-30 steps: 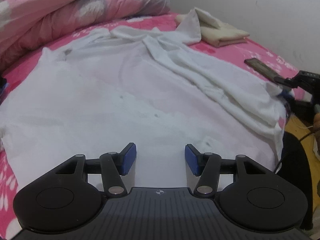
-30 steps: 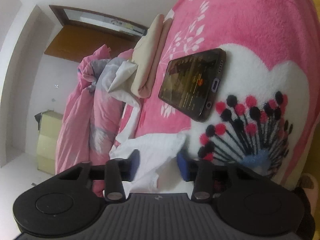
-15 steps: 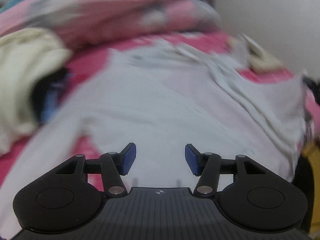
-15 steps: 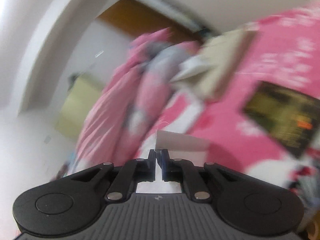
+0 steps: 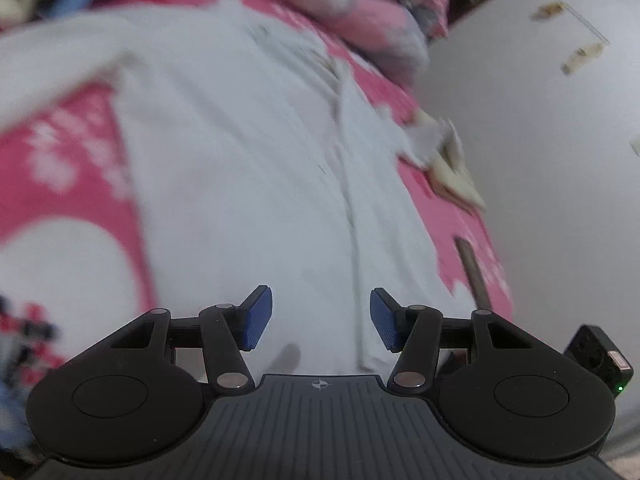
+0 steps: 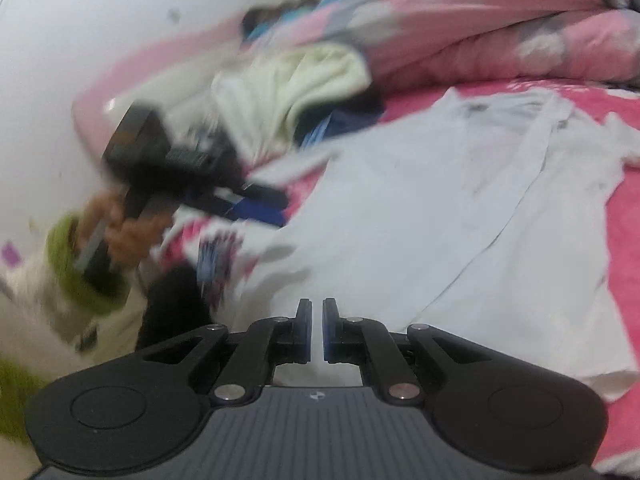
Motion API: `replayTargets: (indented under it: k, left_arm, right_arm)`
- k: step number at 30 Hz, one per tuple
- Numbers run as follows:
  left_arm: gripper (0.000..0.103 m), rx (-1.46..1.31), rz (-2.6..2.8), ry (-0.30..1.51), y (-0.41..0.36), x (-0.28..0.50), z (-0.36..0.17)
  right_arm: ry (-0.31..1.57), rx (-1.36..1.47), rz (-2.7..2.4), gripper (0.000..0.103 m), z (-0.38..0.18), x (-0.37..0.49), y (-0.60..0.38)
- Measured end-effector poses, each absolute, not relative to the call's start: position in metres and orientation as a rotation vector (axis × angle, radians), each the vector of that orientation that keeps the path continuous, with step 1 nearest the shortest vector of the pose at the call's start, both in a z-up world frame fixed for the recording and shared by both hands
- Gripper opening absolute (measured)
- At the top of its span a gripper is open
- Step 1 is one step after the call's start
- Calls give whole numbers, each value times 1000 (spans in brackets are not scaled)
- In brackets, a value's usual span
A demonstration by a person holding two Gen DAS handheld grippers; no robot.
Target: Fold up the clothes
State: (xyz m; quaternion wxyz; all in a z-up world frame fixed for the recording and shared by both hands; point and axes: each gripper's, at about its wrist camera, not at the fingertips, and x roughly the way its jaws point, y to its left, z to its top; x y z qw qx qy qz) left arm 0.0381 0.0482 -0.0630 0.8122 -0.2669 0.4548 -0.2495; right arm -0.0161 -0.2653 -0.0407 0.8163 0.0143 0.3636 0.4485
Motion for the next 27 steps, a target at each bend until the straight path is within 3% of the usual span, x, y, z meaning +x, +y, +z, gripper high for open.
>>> replayTargets:
  k: [8, 17, 27]
  left_arm:
    - [54, -326, -611, 944, -8, 37, -64]
    - [54, 199, -658, 793, -96, 16, -57]
    - [49, 295, -601, 871, -119, 29, -76]
  right_arm:
    - [813, 25, 880, 7, -39, -28, -272]
    - [781, 493, 454, 9, -56, -22, -378]
    - [787, 952, 352, 33, -101, -1, -437]
